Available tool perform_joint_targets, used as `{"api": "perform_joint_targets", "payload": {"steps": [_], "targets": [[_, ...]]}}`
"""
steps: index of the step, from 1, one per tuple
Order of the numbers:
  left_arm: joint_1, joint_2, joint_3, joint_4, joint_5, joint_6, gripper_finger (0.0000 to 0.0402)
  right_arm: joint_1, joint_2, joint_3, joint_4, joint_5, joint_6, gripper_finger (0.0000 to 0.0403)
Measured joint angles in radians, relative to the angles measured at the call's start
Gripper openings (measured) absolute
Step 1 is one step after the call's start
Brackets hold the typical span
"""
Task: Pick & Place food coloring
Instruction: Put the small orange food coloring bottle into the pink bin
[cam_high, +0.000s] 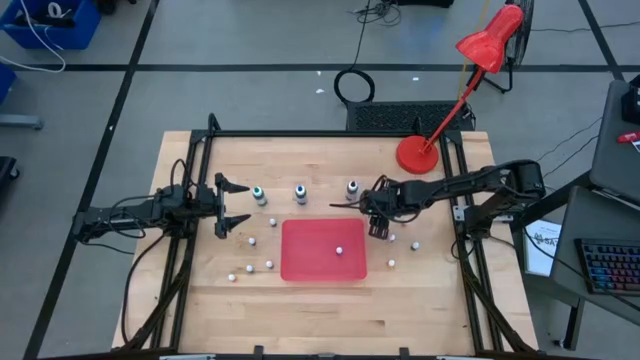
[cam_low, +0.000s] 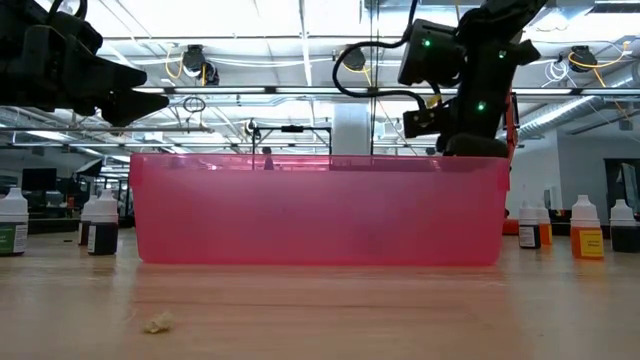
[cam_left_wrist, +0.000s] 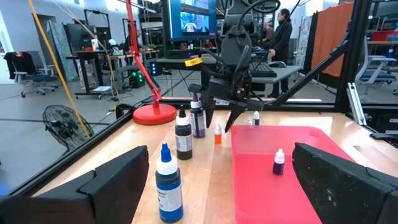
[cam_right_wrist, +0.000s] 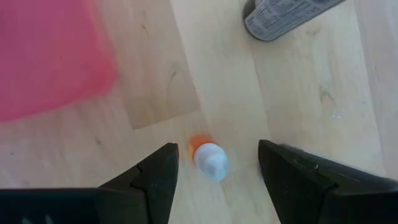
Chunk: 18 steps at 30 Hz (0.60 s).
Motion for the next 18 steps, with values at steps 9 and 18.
{"api": "perform_joint_targets", "payload": {"steps": [9, 18], "targets": [[0.0, 0.0, 0.0, 0.0, 0.0, 0.0, 0.0392, 0.007, 0.0, 0.0, -0.004, 0.0, 0.026, 0.0208], [0.0, 0.0, 0.0, 0.0, 0.0, 0.0, 0.0392, 0.028, 0.0, 0.0, -0.025, 0.0, 0.044, 0.0208]]}}
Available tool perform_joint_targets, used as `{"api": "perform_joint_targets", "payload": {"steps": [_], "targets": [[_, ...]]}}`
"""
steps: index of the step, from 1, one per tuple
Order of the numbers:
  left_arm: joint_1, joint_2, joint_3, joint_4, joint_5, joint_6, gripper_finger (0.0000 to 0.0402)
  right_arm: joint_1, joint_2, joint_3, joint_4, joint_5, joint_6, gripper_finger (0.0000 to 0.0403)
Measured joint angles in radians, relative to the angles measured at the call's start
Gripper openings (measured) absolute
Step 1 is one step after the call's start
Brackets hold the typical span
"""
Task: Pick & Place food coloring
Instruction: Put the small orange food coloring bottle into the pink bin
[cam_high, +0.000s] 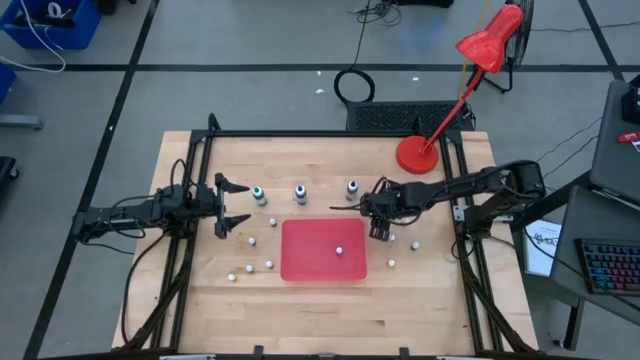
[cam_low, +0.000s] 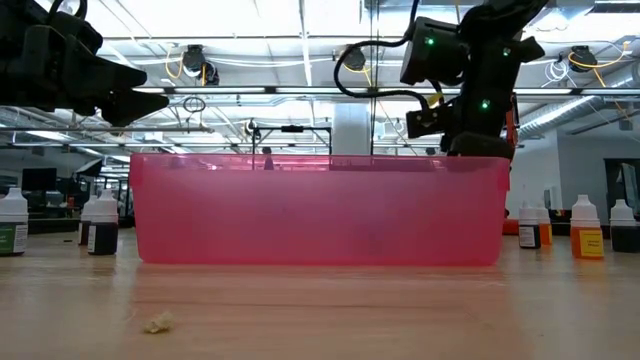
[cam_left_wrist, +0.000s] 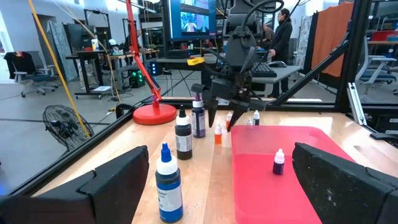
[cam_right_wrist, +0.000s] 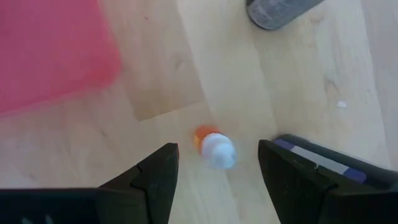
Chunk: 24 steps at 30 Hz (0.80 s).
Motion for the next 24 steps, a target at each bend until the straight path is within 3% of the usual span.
{"api": "perform_joint_targets", "payload": {"steps": [24], "targets": [[0.0, 0.0, 0.0, 0.0, 0.0, 0.0, 0.0392, 0.012, 0.059, 0.002, -0.023, 0.036, 0.013, 0.0208]]}}
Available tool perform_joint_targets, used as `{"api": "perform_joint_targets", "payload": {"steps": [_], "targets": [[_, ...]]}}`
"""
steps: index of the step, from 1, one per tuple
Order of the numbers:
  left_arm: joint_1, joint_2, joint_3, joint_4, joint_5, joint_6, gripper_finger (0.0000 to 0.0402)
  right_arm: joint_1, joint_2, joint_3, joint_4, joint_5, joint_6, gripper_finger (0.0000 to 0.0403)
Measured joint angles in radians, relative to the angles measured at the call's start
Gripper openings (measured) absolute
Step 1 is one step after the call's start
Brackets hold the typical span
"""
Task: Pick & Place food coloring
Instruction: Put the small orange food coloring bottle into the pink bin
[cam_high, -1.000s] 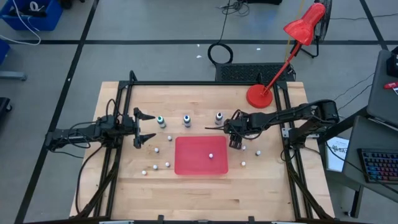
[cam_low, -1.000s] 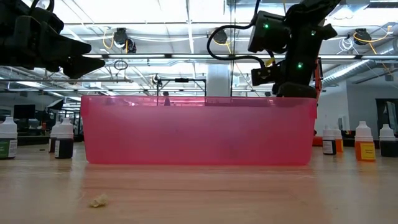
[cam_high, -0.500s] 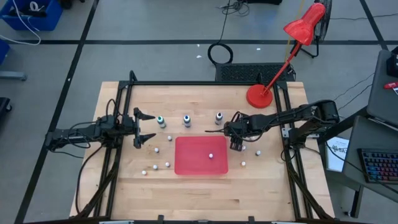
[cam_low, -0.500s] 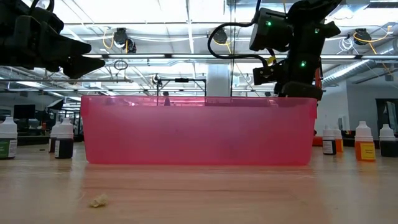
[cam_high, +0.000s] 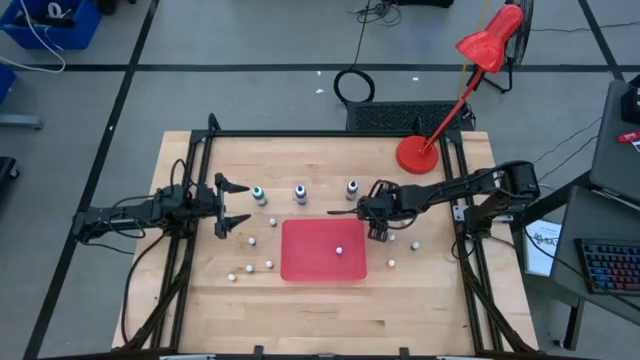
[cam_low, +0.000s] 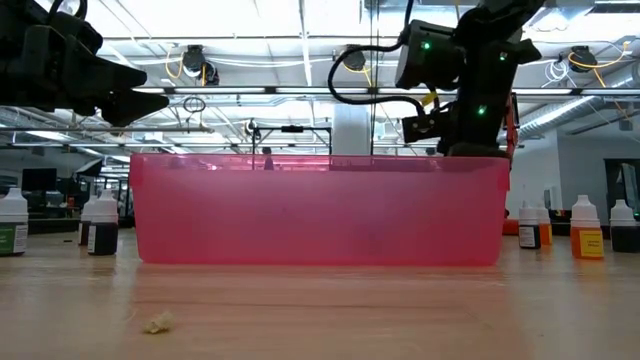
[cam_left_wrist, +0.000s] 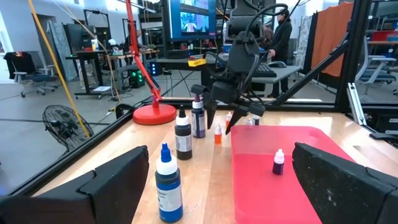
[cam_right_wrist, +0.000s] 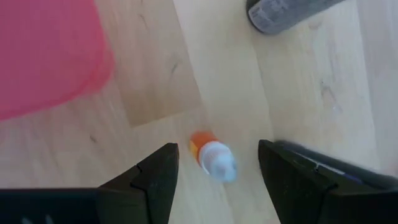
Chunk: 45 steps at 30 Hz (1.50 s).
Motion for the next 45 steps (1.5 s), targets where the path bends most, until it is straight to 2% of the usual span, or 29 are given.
{"api": "perform_joint_targets", "payload": {"steps": [20, 24, 36, 45], "targets": [[0.0, 0.0, 0.0, 0.0, 0.0, 0.0, 0.0392, 0.0, 0.001, -0.002, -0.016, -0.007, 0.01, 0.0203], [0.001, 0.0, 0.0, 0.0, 0.0, 0.0, 0.0392, 0.0, 0.001, -0.002, -0.015, -0.01, 0.01, 0.0174], [0.001, 0.0, 0.0, 0.0, 0.0, 0.0, 0.0392, 0.0, 0.001, -0.002, -0.012, -0.03, 0.013, 0.0037], [0.0, 0.0, 0.0, 0.0, 0.0, 0.0, 0.0392, 0.014, -0.005, -0.002, 0.006, -0.038, 0.006, 0.0036]]}}
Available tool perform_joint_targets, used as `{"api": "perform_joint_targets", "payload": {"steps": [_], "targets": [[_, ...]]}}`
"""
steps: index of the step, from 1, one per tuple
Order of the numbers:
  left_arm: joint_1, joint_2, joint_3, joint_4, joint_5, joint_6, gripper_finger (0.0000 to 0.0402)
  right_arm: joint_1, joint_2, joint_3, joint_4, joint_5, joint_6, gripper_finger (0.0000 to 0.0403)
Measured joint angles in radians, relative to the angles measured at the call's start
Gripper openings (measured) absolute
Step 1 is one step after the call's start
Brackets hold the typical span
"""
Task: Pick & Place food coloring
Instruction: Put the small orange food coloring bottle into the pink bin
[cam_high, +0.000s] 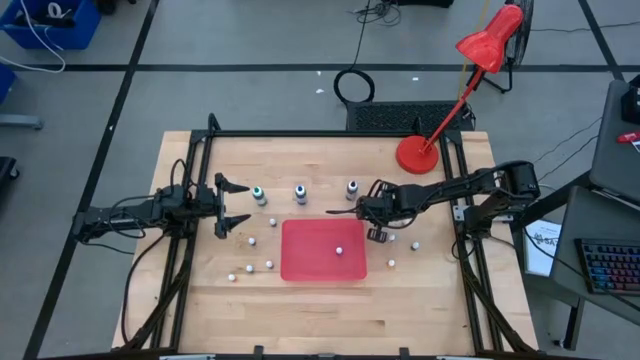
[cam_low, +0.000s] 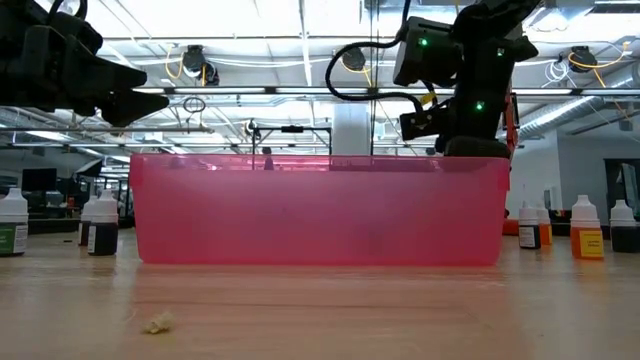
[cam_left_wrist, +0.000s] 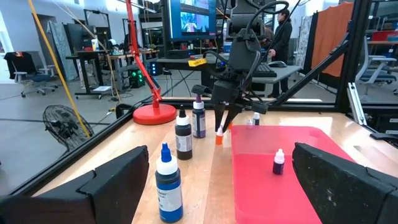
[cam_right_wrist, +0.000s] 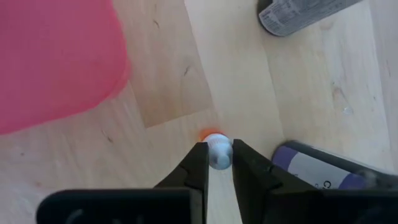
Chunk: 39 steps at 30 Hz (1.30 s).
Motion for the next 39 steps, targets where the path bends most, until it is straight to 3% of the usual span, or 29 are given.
{"api": "perform_joint_targets", "payload": {"steps": [6, 20, 31, 34, 39], "targets": [[0.0, 0.0, 0.0, 0.0, 0.0, 0.0, 0.0392, 0.05, -0.05, 0.041, -0.053, 0.005, 0.016, 0.0036], [0.0, 0.0, 0.0, 0.0, 0.0, 0.0, 0.0392, 0.219, -0.081, 0.39, -0.202, 0.169, 0.006, 0.0036], [0.0, 0.0, 0.0, 0.0, 0.0, 0.0, 0.0392, 0.281, 0.058, 0.694, -0.332, 0.18, -0.009, 0.0036], [0.0, 0.0, 0.0, -0.001, 0.0, 0.0, 0.0392, 0.285, 0.146, 0.752, -0.343, 0.087, -0.043, 0.0036], [0.0, 0.0, 0.0, 0.0, 0.0, 0.0, 0.0392, 0.274, 0.26, 0.777, -0.205, -0.138, -0.124, 0.0036]]}}
